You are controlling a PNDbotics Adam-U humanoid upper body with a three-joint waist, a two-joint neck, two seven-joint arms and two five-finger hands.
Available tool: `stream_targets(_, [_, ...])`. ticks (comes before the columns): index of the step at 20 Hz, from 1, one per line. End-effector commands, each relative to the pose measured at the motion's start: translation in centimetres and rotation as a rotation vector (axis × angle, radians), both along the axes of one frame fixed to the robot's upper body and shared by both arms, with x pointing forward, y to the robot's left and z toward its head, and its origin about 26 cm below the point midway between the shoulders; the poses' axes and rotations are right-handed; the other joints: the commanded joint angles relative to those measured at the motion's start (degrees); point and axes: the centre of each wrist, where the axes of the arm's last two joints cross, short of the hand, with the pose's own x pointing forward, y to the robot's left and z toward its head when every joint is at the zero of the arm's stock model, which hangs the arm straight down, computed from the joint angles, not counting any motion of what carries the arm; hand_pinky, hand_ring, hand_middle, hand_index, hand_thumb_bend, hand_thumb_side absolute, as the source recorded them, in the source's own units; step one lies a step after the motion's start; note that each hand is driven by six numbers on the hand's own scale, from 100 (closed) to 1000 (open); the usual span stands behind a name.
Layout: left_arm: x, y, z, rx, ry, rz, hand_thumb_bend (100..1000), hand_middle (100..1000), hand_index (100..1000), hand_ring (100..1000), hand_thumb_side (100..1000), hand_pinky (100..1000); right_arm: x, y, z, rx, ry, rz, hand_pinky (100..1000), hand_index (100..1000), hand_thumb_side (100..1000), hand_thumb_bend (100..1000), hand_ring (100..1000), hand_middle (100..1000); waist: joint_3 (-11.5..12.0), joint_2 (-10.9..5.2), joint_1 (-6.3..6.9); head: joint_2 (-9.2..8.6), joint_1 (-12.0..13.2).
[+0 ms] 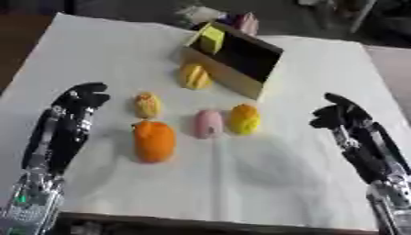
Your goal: Pick up objects on the table and place them in the box.
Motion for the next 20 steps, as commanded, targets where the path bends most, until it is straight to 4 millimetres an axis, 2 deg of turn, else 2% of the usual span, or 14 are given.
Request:
stream_targets(1, [0.0,0.0,0.7,0.009,-0.027,-0.005,100,731,783,746,683,837,0.0,-0.1,0.8,-0.011,-0.027,0.000,693,893,555,100,632,638,-0.01,-0.72,0.26,0.26,0.06])
stream_targets(14, [0.0,0.2,1.0,0.023,-0.036,-0.003,100,733,785,748,667,837,0.1,-0.1,0.9,-0.014,-0.028,0.004,693,894,554,100,632,638,-0.16,-0.77,0.41,0.26,0.06])
stream_targets(17, [0.1,0.9,1.7,0.069,-0.059,0.000,100,739,790,750,627,837,0.1,-0.2,0.9,-0.017,-0.028,0.003,693,893,552,100,632,638,-0.26,-0.81,0.51,0.26,0.04])
stream_targets(20, [-0.1,2.2,3.0,0.179,-0.094,-0.002,100,742,795,752,522,835,0.1,-0.3,0.9,-0.022,-0.027,-0.002,693,894,552,100,632,638,-0.20,-0.93,0.99,0.26,-0.11])
